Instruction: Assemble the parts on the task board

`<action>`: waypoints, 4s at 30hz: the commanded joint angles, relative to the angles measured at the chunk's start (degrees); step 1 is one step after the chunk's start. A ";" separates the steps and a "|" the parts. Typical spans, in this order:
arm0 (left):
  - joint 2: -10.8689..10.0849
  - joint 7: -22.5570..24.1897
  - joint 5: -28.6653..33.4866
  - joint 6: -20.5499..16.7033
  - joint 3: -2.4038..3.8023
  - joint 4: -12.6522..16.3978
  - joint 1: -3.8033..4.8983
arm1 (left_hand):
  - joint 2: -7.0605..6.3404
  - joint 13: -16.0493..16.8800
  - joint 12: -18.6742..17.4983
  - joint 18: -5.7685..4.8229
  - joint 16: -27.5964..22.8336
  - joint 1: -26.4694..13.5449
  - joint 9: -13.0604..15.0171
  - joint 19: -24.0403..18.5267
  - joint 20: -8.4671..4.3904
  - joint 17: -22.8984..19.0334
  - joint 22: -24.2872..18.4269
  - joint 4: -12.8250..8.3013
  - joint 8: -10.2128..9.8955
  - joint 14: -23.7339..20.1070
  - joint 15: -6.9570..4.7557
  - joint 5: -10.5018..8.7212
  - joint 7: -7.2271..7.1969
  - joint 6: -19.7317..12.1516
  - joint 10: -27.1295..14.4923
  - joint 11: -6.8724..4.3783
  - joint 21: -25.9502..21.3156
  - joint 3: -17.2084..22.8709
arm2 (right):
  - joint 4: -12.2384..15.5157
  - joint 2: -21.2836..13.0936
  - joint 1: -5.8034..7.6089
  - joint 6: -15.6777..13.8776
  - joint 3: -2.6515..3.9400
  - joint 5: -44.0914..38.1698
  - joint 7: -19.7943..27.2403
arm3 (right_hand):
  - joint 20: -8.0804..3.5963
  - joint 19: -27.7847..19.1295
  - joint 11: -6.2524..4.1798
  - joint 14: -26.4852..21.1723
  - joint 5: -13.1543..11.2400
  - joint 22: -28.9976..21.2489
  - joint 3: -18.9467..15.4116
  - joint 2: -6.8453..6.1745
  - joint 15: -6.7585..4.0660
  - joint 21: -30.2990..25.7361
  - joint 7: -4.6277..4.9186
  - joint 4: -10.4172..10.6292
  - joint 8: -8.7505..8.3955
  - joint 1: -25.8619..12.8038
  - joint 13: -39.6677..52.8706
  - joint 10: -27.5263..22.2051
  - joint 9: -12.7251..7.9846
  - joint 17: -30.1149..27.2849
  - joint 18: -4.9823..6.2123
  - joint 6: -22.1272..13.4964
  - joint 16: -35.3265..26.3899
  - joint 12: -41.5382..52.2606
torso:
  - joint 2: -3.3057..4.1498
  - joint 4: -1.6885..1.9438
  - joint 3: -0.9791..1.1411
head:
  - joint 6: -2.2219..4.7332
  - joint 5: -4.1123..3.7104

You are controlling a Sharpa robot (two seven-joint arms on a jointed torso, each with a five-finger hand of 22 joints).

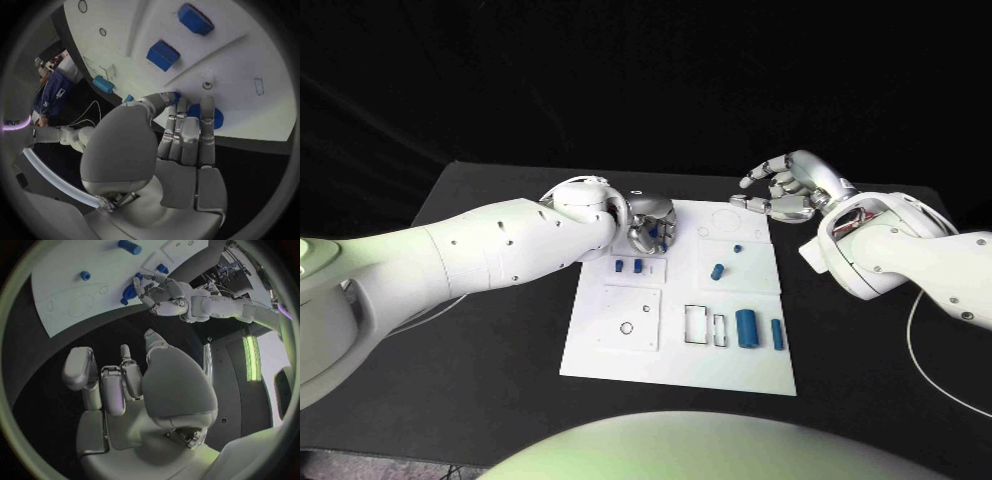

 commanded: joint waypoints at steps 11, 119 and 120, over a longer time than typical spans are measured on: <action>-4.69 0.53 3.07 -2.81 2.33 6.08 -0.36 | -0.02 0.13 -1.02 0.86 -0.14 -1.00 -0.04 0.04 -0.42 -1.68 0.13 -0.41 -0.79 -0.31 0.13 -0.06 0.01 0.77 0.92 -0.02 0.32 -0.15 | -0.20 -0.04 -0.03 0.01 0.01 -0.32 0.55 | 0.03 -0.22 -0.22 2.81 0.15 0.02 -0.14 0.32 -0.33 -0.13 0.00 -0.04 0.38 -0.37 1.96 -0.25 -0.07 0.86 0.47 -0.24 -0.31 -0.25 | -0.12 0.12 0.02 | 0.01 -0.21; -9.08 -2.05 4.66 1.37 2.08 5.85 -0.51 | -1.65 -0.65 -9.63 0.85 -1.05 -3.72 -0.39 -0.11 0.91 -6.41 -0.71 -0.85 -5.35 -1.88 1.74 0.00 1.37 -1.50 -2.46 1.95 -0.43 0.27 | -0.29 -0.24 -0.14 0.02 0.01 -0.25 0.62 | -0.05 -0.25 -0.30 2.80 0.12 -0.16 -0.08 0.41 -0.42 -0.55 -0.09 -0.05 0.80 -0.48 1.77 -0.21 -0.12 0.65 0.52 -0.25 -0.50 -0.38 | -0.04 0.05 0.03 | 0.01 0.45; -9.10 -2.04 4.66 1.27 2.08 5.87 -0.51 | -1.71 -0.64 -9.83 0.85 -1.07 -3.75 -0.42 -0.10 0.96 -6.55 -0.74 -0.87 -5.49 -1.93 1.79 0.00 1.39 -1.64 -2.61 2.00 -0.45 0.28 | -0.29 -0.25 -0.14 0.02 0.01 -0.25 0.61 | -0.05 -0.25 -0.30 2.80 0.12 -0.16 -0.08 0.41 -0.42 -0.55 -0.09 -0.05 0.80 -0.48 1.77 -0.21 -0.12 0.65 0.52 -0.25 -0.50 -0.38 | -0.04 0.05 0.02 | 0.01 0.45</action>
